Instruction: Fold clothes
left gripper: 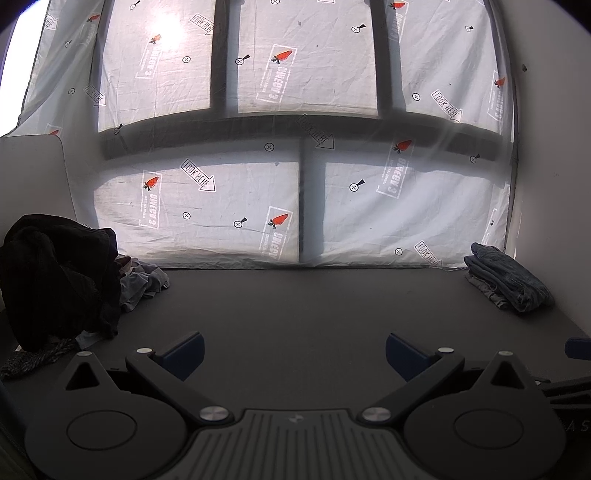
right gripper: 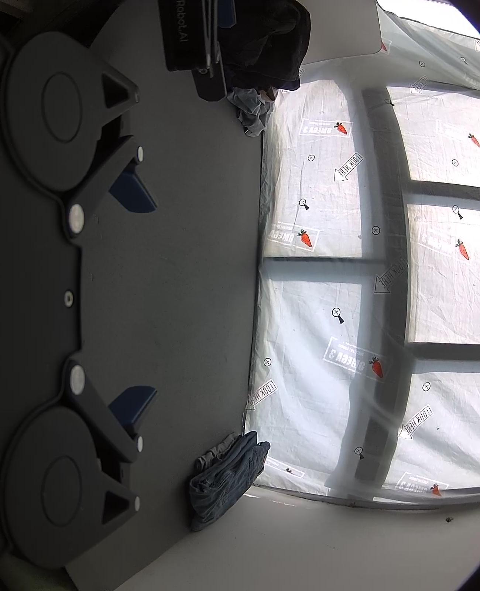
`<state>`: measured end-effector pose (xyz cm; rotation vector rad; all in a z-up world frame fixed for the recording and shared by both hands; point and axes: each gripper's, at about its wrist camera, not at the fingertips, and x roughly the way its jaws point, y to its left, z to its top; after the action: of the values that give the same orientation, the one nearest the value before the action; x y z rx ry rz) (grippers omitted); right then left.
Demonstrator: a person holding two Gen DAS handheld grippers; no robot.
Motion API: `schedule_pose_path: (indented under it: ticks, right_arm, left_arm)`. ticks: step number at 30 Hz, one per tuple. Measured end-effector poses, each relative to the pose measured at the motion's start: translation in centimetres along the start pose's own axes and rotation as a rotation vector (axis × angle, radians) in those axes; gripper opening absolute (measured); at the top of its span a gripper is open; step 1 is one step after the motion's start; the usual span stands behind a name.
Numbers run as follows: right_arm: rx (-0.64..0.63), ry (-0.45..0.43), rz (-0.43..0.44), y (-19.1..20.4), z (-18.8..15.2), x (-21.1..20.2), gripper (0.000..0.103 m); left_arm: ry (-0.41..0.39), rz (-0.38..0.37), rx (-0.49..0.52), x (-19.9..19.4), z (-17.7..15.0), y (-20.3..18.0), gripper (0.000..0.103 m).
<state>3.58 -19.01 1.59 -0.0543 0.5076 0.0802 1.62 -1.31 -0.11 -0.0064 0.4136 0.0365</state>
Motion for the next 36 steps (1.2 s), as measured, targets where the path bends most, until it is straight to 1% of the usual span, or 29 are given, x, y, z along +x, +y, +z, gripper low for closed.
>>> schedule_pose_path:
  ticks: [2,6,11,15,18,22,27,29,32,34,36]
  right_arm:
    - [-0.005,0.015,0.000,-0.2,0.2,0.6,0.101]
    - [-0.026,0.070,-0.007,-1.3,1.1,3.1,0.101]
    - [-0.038,0.085,0.010,-3.2,3.2,7.3,0.101]
    - [-0.045,0.101,0.053,-4.6,5.5,11.9,0.101]
    - [-0.063,0.127,0.091,-5.3,7.6,15.7,0.101]
    - [-0.090,0.164,0.146,-5.9,10.3,20.4,0.101]
    - [-0.126,0.212,0.208,-5.4,12.7,25.7,0.101]
    - [-0.140,0.206,0.230,-4.8,13.6,27.2,0.101]
    - [-0.156,0.198,0.252,-3.3,14.7,29.2,0.101]
    - [-0.155,0.204,0.255,-2.2,15.4,30.6,0.101]
    - [-0.145,0.207,0.257,-0.9,16.1,31.9,0.101]
  left_arm:
    - [0.015,-0.006,-0.018,0.9,0.1,-0.3,0.103]
    - [0.037,-0.007,-0.030,3.2,0.6,-1.7,0.103]
    - [0.058,0.006,-0.048,7.1,1.9,-3.5,0.103]
    - [0.095,0.058,-0.065,10.9,3.5,-4.4,0.103]
    - [0.134,0.093,-0.123,13.9,5.0,-4.7,0.103]
    - [0.179,0.143,-0.231,17.3,6.8,-4.7,0.103]
    - [0.204,0.232,-0.388,19.6,7.6,-2.5,0.103]
    - [0.228,0.252,-0.442,20.5,7.4,-0.9,0.103]
    - [0.255,0.275,-0.526,22.0,7.0,2.0,0.103]
    - [0.244,0.286,-0.576,23.0,6.8,4.5,0.103]
    - [0.222,0.304,-0.581,24.0,7.1,7.2,0.102]
